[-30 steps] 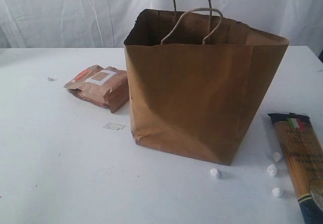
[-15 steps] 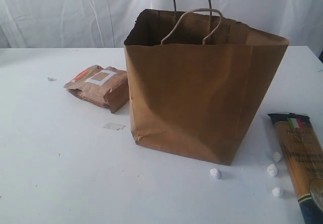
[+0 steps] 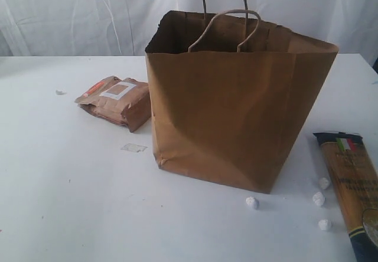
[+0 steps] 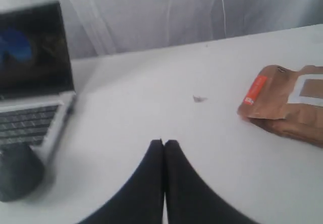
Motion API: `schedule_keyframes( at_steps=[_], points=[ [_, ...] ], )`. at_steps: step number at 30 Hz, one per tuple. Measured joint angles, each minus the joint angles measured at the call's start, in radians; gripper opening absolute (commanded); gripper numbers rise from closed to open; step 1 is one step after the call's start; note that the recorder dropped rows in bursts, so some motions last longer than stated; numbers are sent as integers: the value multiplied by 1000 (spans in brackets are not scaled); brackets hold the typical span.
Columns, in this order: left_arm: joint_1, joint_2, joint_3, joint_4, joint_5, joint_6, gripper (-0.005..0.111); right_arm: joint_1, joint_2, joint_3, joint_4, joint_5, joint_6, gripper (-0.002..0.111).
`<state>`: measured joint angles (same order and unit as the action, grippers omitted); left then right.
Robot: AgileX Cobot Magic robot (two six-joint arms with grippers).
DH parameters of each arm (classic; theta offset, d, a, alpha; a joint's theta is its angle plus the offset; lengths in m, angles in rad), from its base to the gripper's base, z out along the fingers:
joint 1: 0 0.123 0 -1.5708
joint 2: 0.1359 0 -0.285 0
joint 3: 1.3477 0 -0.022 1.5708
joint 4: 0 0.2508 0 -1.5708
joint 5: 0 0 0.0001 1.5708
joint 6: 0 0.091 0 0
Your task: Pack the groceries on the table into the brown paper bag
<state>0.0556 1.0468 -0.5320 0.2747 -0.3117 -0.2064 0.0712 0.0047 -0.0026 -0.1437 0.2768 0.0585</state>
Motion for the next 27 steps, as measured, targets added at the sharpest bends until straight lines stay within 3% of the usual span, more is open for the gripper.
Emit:
schedule_keyframes(
  at_steps=[4,9,14,20,22,25,27],
  points=[
    [-5,137,0,89,-11,-351,0,0,0,0,0,0,0,0],
    [-129,199,-3,709,77,-787,0,0,0,0,0,0,0,0],
    [-258,227,-86,984,214,-1114,0,0,0,0,0,0,0,0],
    [-317,332,-236,1014,428,-1147,0,0,0,0,0,0,0,0],
    [-321,417,-332,885,454,-1014,0,0,0,0,0,0,0,0],
    [-321,515,-464,705,335,-850,0,0,0,0,0,0,0,0],
    [-333,595,-601,685,438,-783,0,0,0,0,0,0,0,0]
  ],
)
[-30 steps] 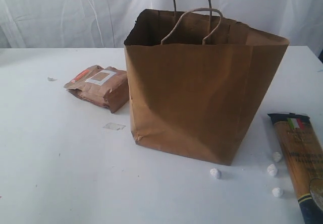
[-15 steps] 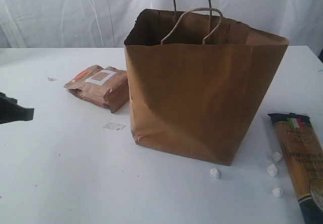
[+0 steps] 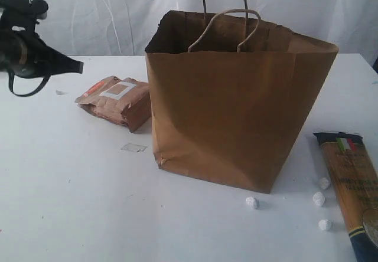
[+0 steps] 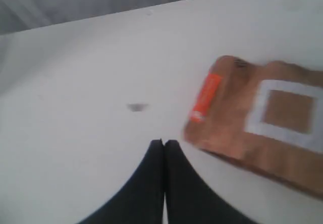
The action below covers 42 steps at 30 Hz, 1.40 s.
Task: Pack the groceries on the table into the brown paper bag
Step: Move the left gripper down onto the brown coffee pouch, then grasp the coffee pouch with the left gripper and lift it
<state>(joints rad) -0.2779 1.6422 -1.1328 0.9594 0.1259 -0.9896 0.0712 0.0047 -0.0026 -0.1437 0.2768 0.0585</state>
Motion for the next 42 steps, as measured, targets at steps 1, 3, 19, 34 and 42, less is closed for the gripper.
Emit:
schedule_keyframes(
  at_steps=[1,3,19,34,42],
  points=[
    [0,66,-115,-18,186,154,0,0,0,0,0,0,0,0],
    [2,196,-280,-119,569,581,0,0,0,0,0,0,0,0],
    [9,328,-504,-1031,594,1361,71,0,0,0,0,0,0,0],
    [9,426,-504,-1168,366,601,78,0,0,0,0,0,0,0],
    [9,475,-504,-1237,335,570,78,0,0,0,0,0,0,0]
  ],
)
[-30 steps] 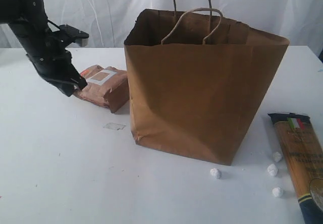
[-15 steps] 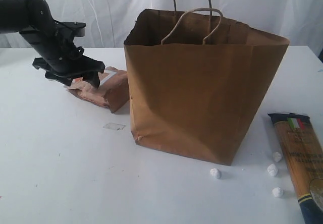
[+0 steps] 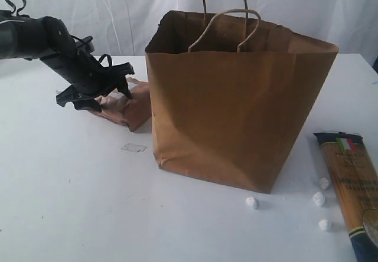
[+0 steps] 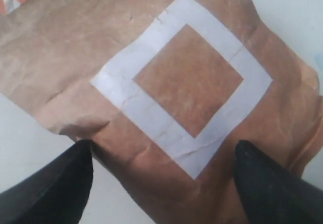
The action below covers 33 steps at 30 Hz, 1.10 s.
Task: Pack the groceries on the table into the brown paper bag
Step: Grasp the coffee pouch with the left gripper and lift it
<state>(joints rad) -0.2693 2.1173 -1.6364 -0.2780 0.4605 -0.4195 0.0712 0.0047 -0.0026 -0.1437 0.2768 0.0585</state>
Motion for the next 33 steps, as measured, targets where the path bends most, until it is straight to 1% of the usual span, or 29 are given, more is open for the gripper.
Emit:
schedule_keyframes(
  at_steps=[8,10,11,13,16,17,22,27,30,33],
  points=[
    [0,17,0,-31,-79,-51,77,0,0,0,0,0,0,0],
    [0,19,0,-31,-91,-62,71,0,0,0,0,0,0,0],
    [0,19,0,-31,-96,-67,64,0,0,0,0,0,0,0],
    [0,23,0,-33,-106,-74,45,0,0,0,0,0,0,0],
    [2,27,0,-39,-119,-82,6,0,0,0,0,0,0,0],
    [2,29,0,-39,-124,-81,0,0,0,0,0,0,0,0],
    [2,29,0,-30,-131,-51,0,0,0,0,0,0,0,0],
    [2,-4,0,2,-89,66,0,0,0,0,0,0,0,0],
    [2,-56,2,39,-21,169,0,0,0,0,0,0,0,0],
    [2,-124,2,77,94,303,0,0,0,0,0,0,0,0]
  ],
)
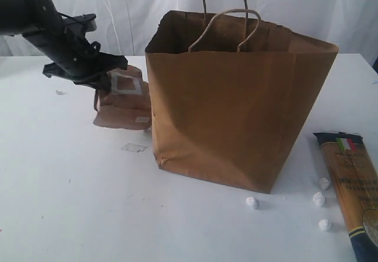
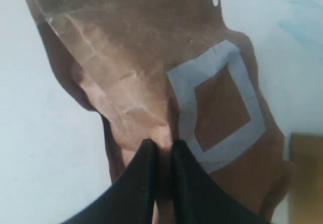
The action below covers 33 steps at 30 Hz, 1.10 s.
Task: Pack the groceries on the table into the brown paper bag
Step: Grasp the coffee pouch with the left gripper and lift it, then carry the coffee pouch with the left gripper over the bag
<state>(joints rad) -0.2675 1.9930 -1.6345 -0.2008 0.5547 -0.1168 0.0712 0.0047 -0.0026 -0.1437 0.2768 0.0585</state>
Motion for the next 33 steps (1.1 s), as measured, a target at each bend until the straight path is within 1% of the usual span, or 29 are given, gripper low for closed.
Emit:
schedule_keyframes(
  at_steps=[4,7,17,21,26,29,30,33],
  points=[
    [0,-88,0,85,171,82,0,0,0,0,0,0,0,0],
    [0,-141,0,138,232,94,0,0,0,0,0,0,0,0],
    [0,-291,0,158,326,95,0,0,0,0,0,0,0,0],
    [0,-360,5,166,334,101,0,0,0,0,0,0,0,0],
    [0,-455,5,106,338,175,0,0,0,0,0,0,0,0],
    [0,-507,5,5,325,307,0,0,0,0,0,0,0,0],
    [0,-519,5,-31,319,382,0,0,0,0,0,0,0,0],
    [0,-556,5,-192,302,678,0,0,0,0,0,0,0,0]
  ],
)
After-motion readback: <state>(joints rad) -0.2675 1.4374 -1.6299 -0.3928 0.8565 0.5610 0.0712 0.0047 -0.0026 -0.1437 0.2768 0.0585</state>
